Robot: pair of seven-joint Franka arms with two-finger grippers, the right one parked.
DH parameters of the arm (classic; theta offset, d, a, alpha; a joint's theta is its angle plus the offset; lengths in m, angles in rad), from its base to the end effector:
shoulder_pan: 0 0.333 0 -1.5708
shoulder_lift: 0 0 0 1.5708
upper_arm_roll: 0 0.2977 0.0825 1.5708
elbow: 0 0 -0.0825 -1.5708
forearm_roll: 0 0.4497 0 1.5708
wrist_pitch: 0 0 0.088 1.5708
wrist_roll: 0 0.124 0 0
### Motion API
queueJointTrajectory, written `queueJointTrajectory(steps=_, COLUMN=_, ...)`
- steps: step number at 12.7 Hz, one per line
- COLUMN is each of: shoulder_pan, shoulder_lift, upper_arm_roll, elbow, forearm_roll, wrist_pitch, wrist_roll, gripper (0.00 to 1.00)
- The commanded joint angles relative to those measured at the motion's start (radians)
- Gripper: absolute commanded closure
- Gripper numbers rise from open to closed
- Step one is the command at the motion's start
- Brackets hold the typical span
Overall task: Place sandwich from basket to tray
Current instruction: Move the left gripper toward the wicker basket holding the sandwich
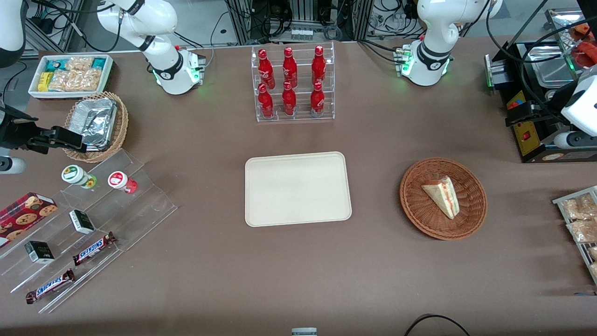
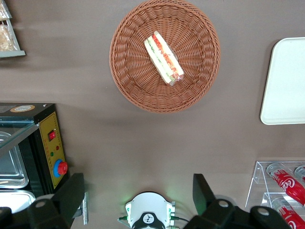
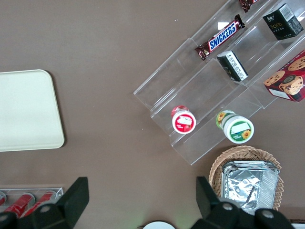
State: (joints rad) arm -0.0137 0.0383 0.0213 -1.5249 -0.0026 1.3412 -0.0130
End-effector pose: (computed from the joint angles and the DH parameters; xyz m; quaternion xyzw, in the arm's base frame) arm 0.6014 0.0040 0.5729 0.9938 0.0101 -0.1108 0.0006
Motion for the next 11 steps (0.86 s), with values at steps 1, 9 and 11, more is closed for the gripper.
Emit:
queueJointTrajectory(steps=1, shoulder_pan=0.0, shoulder_lift=-0.003, upper_arm_roll=0.002, elbow=0.011, forearm_roll=0.0, wrist_pitch=0.018, wrist_roll=0.001, gripper=0.0)
queueJointTrajectory(steps=9, shoulder_pan=-0.008, shoulder_lift=-0.006, upper_arm_roll=-0.001, elbow=-0.176, forearm_roll=0.006, wrist_pitch=0.214, wrist_roll=-0.03, gripper=0.0)
queueJointTrajectory(steps=11, shoulder_pan=-0.008, shoulder_lift=-0.008, upper_arm_roll=-0.004, elbow=-0.254, forearm_roll=0.006, wrist_pitch=0.298, wrist_roll=-0.039, gripper=0.0)
